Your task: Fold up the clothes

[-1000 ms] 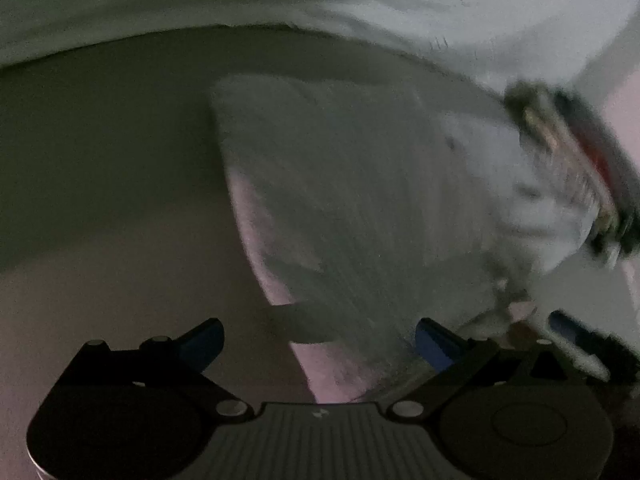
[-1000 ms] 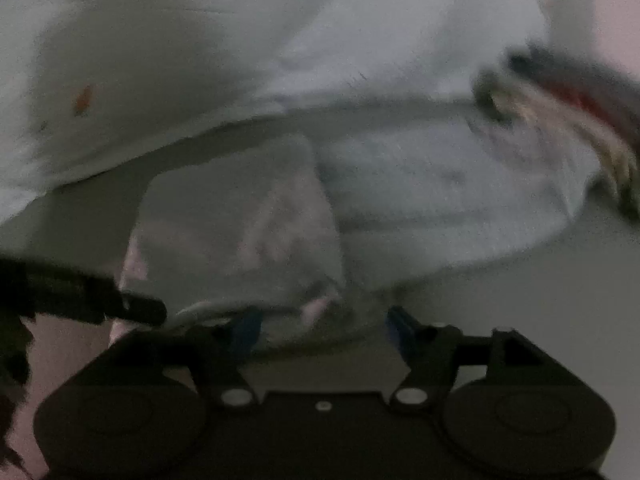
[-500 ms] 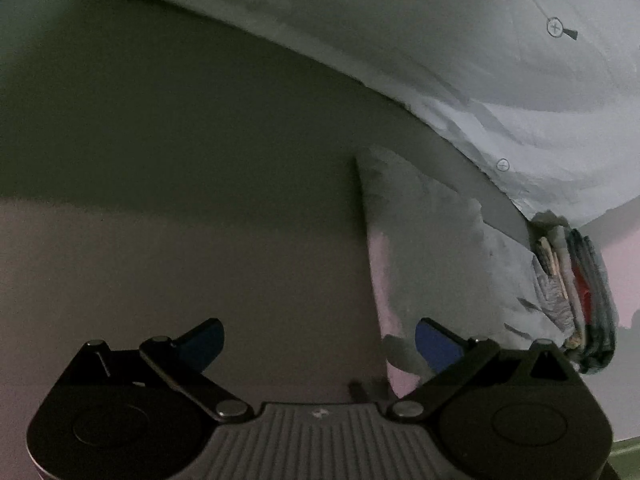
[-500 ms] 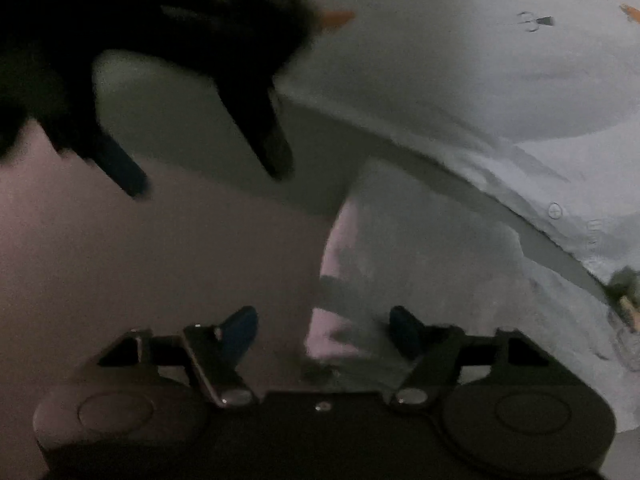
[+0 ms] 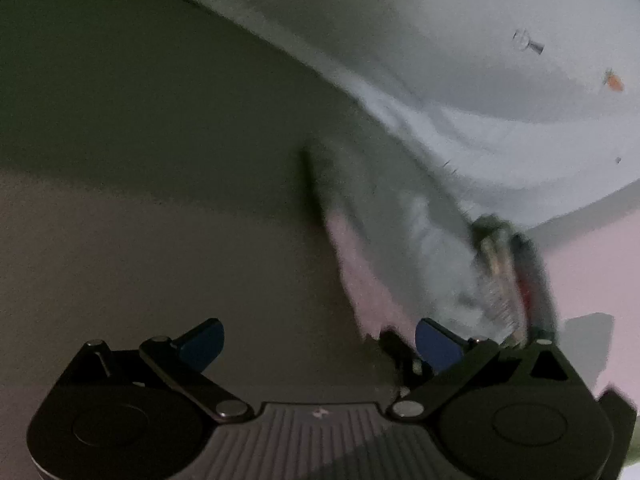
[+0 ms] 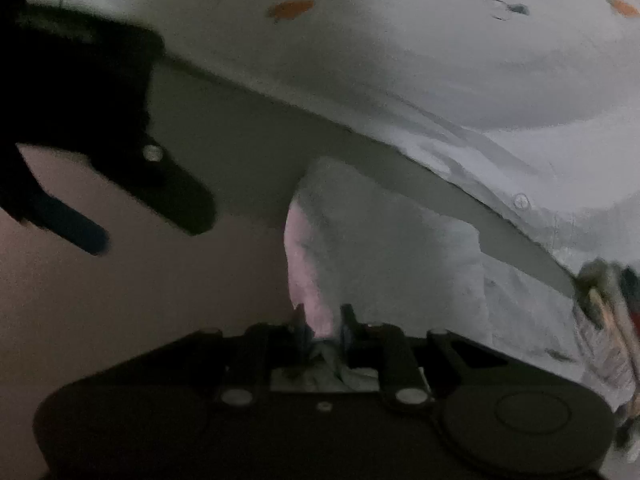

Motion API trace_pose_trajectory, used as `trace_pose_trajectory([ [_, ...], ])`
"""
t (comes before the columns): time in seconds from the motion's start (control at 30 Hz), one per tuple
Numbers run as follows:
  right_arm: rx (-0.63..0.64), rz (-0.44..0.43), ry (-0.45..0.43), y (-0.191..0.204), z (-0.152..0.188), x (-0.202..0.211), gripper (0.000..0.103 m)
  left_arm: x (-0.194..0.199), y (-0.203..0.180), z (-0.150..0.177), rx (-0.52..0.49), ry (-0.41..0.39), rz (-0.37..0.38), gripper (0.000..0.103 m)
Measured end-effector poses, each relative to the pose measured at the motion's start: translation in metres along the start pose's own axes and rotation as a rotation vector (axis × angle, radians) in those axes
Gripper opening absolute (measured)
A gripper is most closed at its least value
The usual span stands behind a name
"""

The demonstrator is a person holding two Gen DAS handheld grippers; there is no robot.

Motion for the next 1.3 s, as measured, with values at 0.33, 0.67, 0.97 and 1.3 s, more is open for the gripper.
trace_pose_trajectory([
  [0.33, -0.212, -0.236, -0.018, -0.074, -0.017, 0.034, 0.016, -0.114, -0.03, -0.059, 0.155, 0.039, -0.09, 0.029],
  [0.67, -0.481, -0.363, -0.147, -0.246, -0.021, 0.064, 0.016, -0.153, -0.226, -0.106, 0.002, -0.11, -0.029, 0.016],
  [0.97, -0.657, 0.026, -0.102, -0.414, 0.046, 0.043, 0.044, -0.297, -0.377, -0.075, -0.458, 0.079, 0.0, 0.089],
  [1.3, -0.984, -0.129, -0.04, -0.447, 0.107, 0.017, 0.077, -0.241, -0.27, -0.011, -0.341, 0.147, -0.285, 0.095],
])
Point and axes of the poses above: each gripper's, at about its wrist camera, not at the fingertips, and x roughly against the way its jaws point, y to its left, z to its underside, the point moved 2 cm from there along -x, roughly the way its jaws point, and after that the axes turned 14 degrees about -x, right-handed, at the moved point
